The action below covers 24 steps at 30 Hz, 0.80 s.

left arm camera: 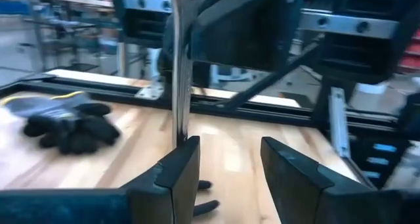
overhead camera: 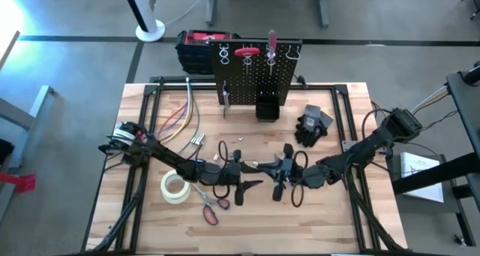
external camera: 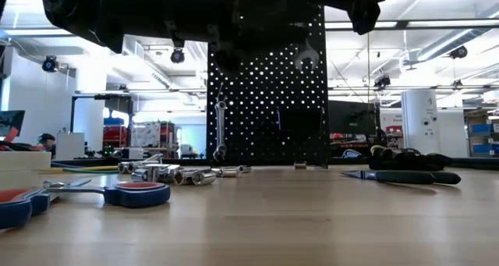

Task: Hang tools onto peg board
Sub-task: Hang the wrench on the peg board

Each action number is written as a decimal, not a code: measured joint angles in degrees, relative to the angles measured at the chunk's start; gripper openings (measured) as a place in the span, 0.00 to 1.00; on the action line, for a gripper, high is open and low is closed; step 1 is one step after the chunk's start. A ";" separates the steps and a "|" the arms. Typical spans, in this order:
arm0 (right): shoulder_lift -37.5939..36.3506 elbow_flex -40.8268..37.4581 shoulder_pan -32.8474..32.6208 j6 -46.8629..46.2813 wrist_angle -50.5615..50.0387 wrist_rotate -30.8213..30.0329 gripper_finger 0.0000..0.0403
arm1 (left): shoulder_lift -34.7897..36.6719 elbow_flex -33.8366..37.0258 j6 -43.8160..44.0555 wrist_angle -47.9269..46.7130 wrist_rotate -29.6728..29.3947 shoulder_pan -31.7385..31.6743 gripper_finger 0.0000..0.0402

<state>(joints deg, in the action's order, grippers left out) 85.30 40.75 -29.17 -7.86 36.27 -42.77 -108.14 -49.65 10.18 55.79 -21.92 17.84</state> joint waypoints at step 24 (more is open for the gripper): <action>-0.29 0.02 -0.61 2.22 2.28 -2.21 0.00 | 0.47 -0.13 -1.42 0.26 -3.64 4.57 0.38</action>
<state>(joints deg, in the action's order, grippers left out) 85.00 40.77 -29.78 -5.63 38.55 -44.98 -107.67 -49.78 8.76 56.05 -25.56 22.40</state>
